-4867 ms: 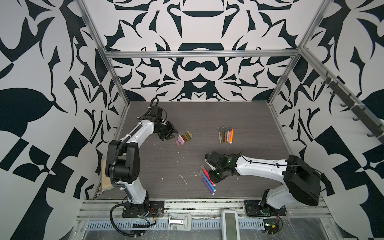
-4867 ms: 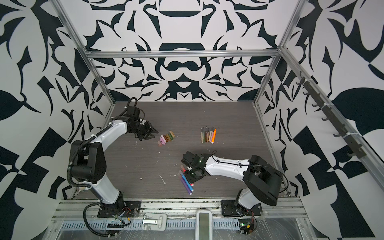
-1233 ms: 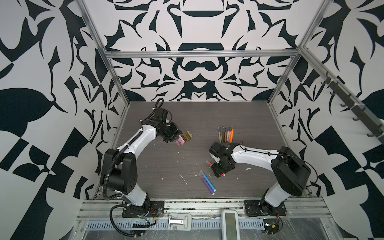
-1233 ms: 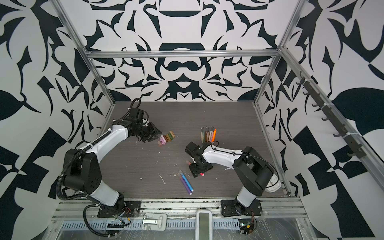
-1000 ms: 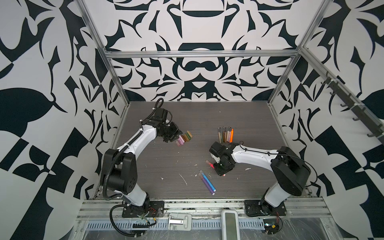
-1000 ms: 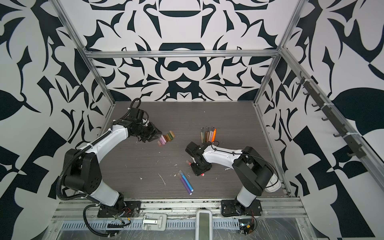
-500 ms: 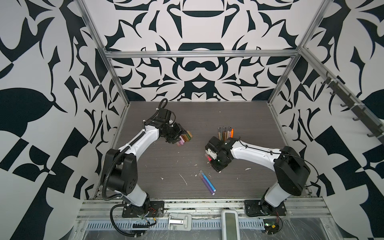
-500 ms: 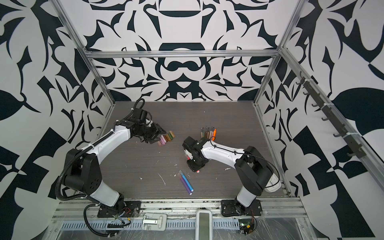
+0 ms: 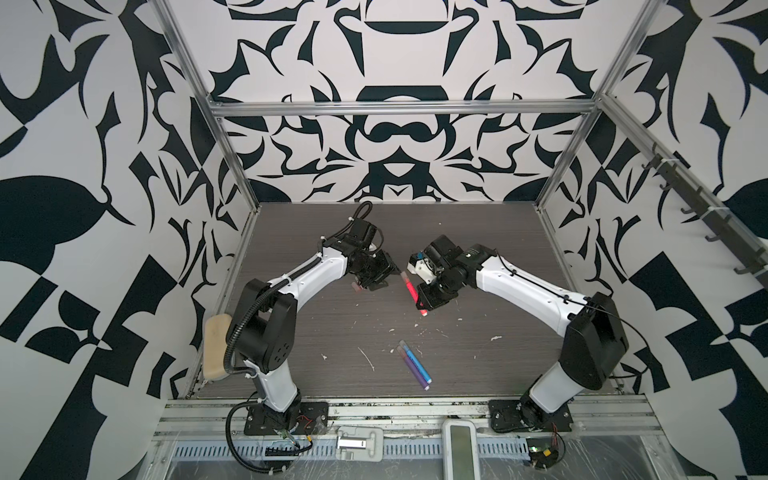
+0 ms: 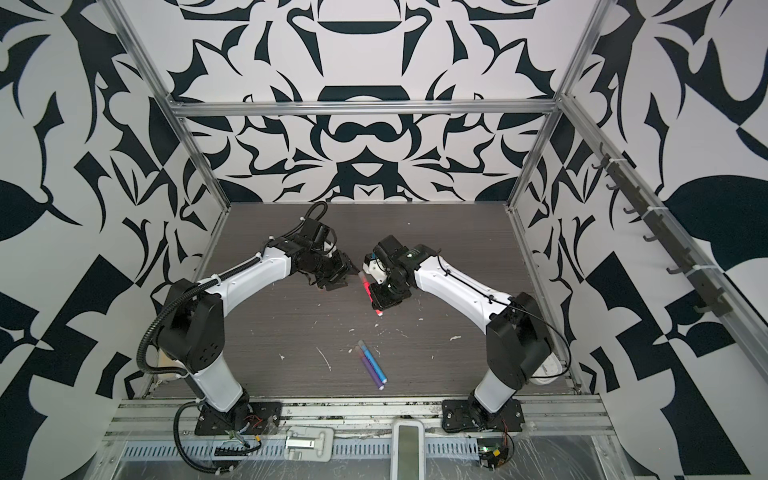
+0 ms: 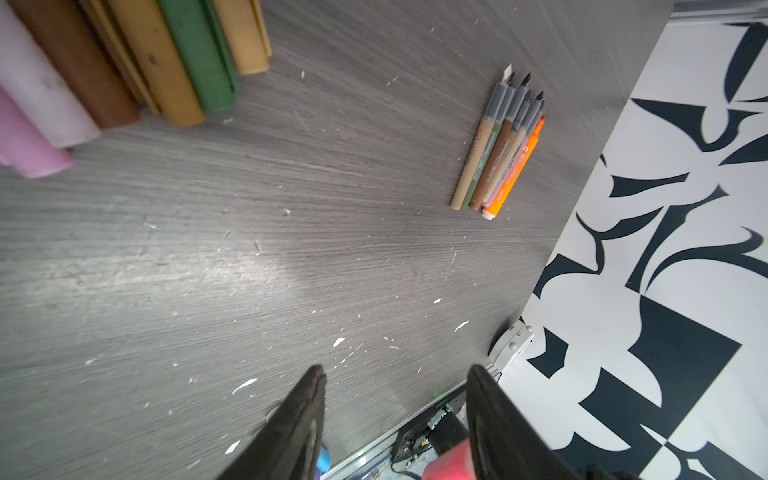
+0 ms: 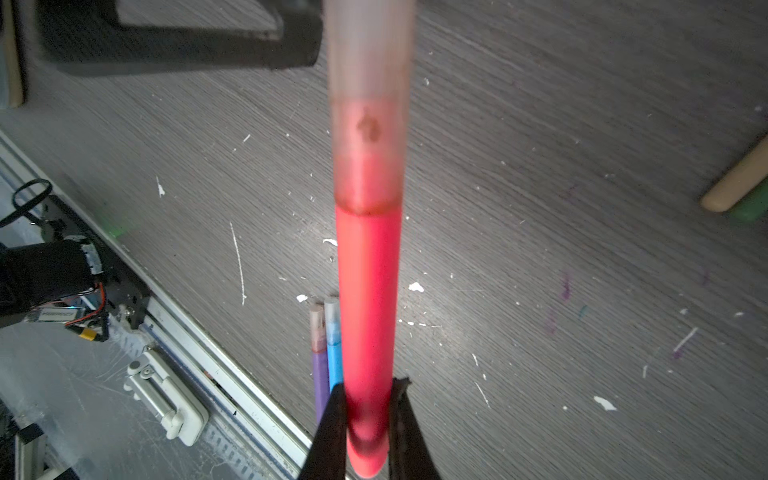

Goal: Open the pen caps

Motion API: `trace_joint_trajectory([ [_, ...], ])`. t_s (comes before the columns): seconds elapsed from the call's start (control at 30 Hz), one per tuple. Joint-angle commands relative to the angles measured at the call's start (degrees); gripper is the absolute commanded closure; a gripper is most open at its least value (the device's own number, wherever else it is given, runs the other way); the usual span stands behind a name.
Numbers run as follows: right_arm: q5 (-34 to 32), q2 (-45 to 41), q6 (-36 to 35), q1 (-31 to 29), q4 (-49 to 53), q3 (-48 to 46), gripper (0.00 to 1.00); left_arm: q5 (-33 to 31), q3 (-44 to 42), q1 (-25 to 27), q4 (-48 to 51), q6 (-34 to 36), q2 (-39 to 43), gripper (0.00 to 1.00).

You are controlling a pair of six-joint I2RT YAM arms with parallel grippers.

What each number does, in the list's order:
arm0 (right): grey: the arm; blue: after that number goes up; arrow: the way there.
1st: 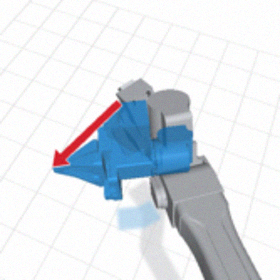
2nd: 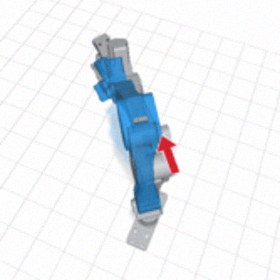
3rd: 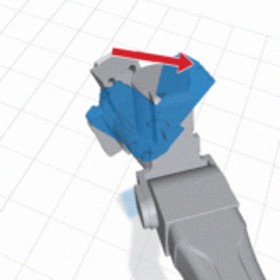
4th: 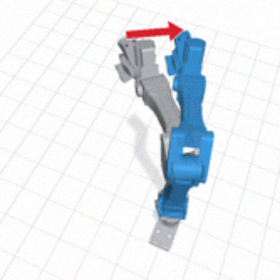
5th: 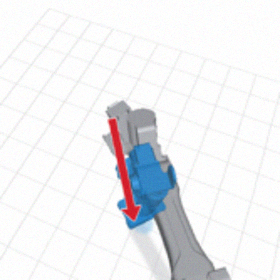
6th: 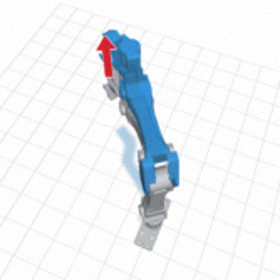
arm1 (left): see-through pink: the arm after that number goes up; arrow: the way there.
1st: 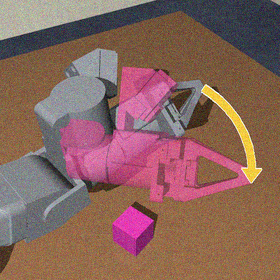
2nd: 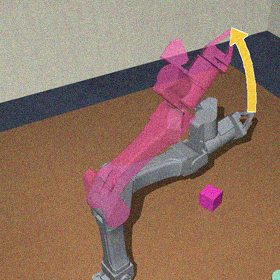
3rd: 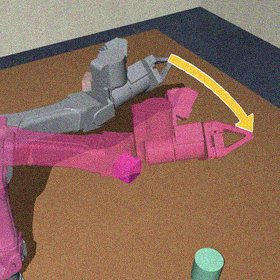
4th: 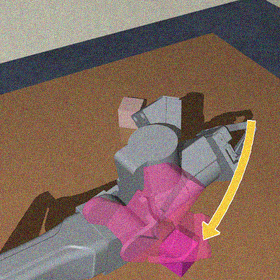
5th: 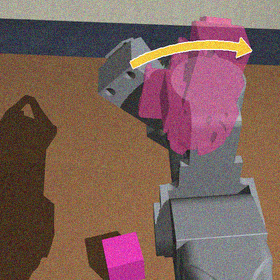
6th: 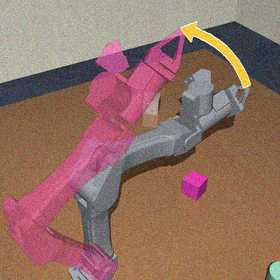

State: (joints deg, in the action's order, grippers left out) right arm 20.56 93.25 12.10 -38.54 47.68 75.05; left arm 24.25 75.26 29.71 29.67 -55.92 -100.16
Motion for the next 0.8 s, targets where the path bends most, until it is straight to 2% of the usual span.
trace_joint_trajectory([
  [0.0,4.0,-0.3,1.2,0.1,1.4,1.9,1.00,0.3,2.4,0.2,0.9,-0.4,-0.8,0.43],
  [0.3,5.2,1.1,3.8,0.9,0.6,1.4,1.00,0.3,3.7,0.3,1.9,0.3,-1.0,0.43],
  [0.47,5.1,2.1,4.1,0.9,0.6,4.1,1.00,0.5,3.6,1.4,1.8,0.4,-1.7,0.44],
  [0.67,5.7,3.3,4.3,0.9,0.7,6.3,1.00,0.6,3.6,1.9,1.4,0.3,-1.9,0.50],
  [0.77,5.6,3.4,4.2,1.0,0.9,6.9,1.00,0.9,3.7,1.8,1.4,0.5,-1.9,0.57],
])
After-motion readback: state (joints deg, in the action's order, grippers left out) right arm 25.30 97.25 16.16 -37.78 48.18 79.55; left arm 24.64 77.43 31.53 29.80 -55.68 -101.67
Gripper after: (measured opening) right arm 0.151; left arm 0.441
